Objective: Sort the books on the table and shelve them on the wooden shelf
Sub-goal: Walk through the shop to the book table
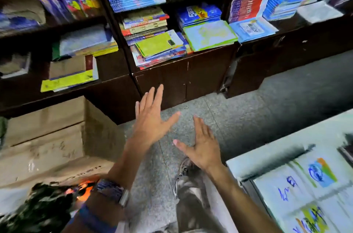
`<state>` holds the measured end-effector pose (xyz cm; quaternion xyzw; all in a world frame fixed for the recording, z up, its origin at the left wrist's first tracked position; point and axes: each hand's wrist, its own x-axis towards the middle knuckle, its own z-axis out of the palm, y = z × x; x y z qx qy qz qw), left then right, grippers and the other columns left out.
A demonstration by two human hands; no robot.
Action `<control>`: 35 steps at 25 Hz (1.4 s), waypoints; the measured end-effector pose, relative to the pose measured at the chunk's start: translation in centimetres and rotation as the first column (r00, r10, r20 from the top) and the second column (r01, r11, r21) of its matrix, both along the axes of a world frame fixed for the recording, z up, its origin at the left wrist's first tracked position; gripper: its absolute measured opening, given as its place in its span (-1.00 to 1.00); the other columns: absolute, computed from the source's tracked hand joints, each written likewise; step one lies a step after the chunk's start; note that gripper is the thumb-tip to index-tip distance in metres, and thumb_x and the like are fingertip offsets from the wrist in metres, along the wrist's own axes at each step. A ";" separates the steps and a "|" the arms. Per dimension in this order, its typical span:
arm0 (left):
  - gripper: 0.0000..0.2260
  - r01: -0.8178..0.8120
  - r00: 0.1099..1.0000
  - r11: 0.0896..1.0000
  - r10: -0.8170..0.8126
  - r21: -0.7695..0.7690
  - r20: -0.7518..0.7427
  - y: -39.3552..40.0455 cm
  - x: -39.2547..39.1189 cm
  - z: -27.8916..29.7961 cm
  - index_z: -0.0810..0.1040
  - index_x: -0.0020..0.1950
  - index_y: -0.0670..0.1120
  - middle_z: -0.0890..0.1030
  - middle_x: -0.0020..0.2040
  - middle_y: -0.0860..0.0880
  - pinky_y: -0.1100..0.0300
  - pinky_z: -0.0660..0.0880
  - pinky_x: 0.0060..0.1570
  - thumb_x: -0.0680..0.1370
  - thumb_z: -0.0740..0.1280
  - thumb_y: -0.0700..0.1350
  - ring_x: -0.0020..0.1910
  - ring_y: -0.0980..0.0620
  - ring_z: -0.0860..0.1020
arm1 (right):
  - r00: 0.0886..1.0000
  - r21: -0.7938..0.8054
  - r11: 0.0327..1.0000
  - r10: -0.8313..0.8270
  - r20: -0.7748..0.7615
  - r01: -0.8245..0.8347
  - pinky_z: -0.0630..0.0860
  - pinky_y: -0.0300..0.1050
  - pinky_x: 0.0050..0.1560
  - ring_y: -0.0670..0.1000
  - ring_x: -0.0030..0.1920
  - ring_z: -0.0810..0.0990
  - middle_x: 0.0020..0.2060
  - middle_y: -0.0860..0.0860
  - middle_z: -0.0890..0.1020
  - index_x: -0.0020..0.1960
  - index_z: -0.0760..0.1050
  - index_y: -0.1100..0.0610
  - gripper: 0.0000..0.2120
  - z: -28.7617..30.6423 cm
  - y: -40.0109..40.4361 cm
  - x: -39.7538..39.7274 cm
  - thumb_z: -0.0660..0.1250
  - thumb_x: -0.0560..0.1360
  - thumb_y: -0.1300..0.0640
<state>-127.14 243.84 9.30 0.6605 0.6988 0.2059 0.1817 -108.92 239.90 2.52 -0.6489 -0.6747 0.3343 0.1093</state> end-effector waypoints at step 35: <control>-0.14 0.940 0.336 0.330 -0.939 -0.089 0.075 56.6 56.0 -2.1 -0.01 0.64 0.05 0.09 0.64 -0.09 -0.17 0.03 0.54 0.49 0.39 0.23 0.62 -0.04 0.04 | 0.282 -0.012 0.282 -0.955 0.091 0.959 0.19 0.17 0.51 0.04 0.62 0.02 0.65 -0.07 -0.01 0.64 -0.15 -0.10 0.08 -1.9 40.1 40.2 0.06 0.31 -0.62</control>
